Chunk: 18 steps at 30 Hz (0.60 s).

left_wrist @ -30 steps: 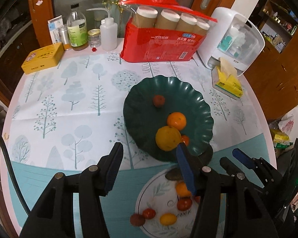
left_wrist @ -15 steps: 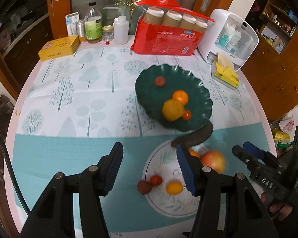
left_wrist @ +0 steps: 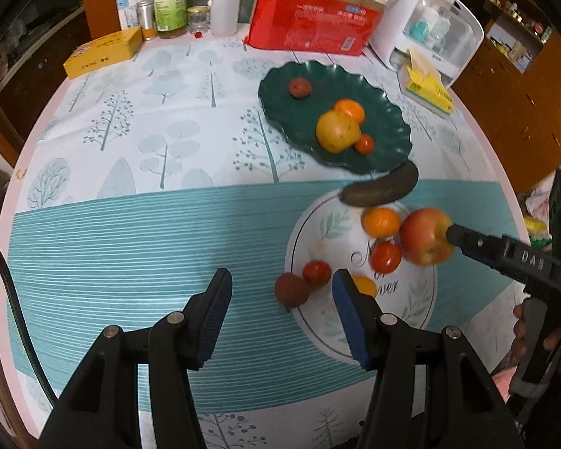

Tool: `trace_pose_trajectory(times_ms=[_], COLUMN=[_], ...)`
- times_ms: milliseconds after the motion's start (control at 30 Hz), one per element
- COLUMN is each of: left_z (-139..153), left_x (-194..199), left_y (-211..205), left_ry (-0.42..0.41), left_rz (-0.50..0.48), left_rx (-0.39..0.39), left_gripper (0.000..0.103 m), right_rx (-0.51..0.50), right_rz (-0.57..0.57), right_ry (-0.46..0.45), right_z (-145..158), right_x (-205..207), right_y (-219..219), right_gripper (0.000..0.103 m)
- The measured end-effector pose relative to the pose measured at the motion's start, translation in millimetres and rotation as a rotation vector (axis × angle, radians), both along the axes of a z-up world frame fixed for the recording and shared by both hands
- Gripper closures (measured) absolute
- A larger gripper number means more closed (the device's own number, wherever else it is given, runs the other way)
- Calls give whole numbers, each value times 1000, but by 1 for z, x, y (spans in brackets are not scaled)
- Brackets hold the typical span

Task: Organize fruits
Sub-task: 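Pull the left tool back while the right tool reaches toward the red apple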

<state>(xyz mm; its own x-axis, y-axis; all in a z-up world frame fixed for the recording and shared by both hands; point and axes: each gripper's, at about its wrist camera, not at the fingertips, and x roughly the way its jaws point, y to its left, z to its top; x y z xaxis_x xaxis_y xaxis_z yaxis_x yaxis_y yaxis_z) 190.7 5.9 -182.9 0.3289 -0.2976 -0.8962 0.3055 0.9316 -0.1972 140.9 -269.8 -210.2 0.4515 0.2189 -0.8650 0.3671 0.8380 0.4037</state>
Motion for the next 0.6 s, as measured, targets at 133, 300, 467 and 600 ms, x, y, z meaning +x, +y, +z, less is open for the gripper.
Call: trace_pose_trajectory(times_ms=[133, 300, 467, 600], left_z=[-16, -34, -45, -55], left_x=[1, 4, 4, 8], left_y=[0, -4, -10, -12], left_ry=[23, 33, 15, 30], left_rz=[-41, -113, -196, -222], left_rx=[-5, -18, -15, -19], left_gripper=[48, 48, 48, 48], right_rx=[30, 56, 66, 61], right_rz=[-34, -63, -82, -107], right_ry=[28, 59, 75, 96], right_z=[-12, -24, -34, -41], right_x=[-2, 1, 3, 6], right_y=[4, 10, 15, 17], right_gripper=[28, 28, 27, 27])
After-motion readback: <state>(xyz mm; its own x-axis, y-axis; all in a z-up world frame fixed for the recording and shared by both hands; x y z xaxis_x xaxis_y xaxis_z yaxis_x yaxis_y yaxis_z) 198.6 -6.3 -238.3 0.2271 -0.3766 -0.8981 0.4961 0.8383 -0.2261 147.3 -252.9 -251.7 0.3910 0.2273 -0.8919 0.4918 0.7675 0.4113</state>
